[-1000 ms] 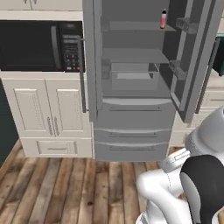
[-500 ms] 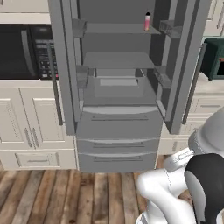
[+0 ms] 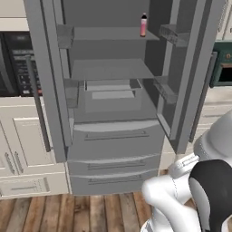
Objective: Open the fridge, grab two sodas, and place both sodas inside the bowl with ice on the dining counter.
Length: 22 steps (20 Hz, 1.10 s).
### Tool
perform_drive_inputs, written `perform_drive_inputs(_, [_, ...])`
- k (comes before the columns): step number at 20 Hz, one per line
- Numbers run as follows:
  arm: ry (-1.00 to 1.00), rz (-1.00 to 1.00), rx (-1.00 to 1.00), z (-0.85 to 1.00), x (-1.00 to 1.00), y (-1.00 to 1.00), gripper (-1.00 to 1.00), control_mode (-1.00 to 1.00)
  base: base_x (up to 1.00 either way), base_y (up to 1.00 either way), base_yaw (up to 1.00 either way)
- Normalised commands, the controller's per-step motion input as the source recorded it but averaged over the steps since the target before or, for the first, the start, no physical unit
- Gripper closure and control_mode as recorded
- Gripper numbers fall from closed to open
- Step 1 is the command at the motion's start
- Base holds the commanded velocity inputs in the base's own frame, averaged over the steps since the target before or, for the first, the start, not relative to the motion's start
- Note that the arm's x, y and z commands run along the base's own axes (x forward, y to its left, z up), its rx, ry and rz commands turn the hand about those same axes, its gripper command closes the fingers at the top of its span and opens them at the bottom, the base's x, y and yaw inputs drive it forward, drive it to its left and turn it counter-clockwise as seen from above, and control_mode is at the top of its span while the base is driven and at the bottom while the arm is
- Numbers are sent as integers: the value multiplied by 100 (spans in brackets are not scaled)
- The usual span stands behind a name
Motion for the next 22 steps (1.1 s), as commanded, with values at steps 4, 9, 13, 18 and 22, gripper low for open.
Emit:
perform_drive_inputs(4, [0, 0, 0, 0, 0, 0, -100, 100, 54, 4, -11])
perform_drive_inputs(9, [0, 0, 0, 0, 0, 0, -100, 100, 36, 27, -17])
perform_drive_inputs(13, [0, 0, 0, 0, 0, 0, -100, 100, 21, 34, -20])
perform_drive_inputs(18, [0, 0, 0, 0, 0, 0, -100, 100, 22, 35, -14])
perform_drive_inputs(22, [0, 0, 0, 0, 0, 0, -100, 100, 50, 8, -1])
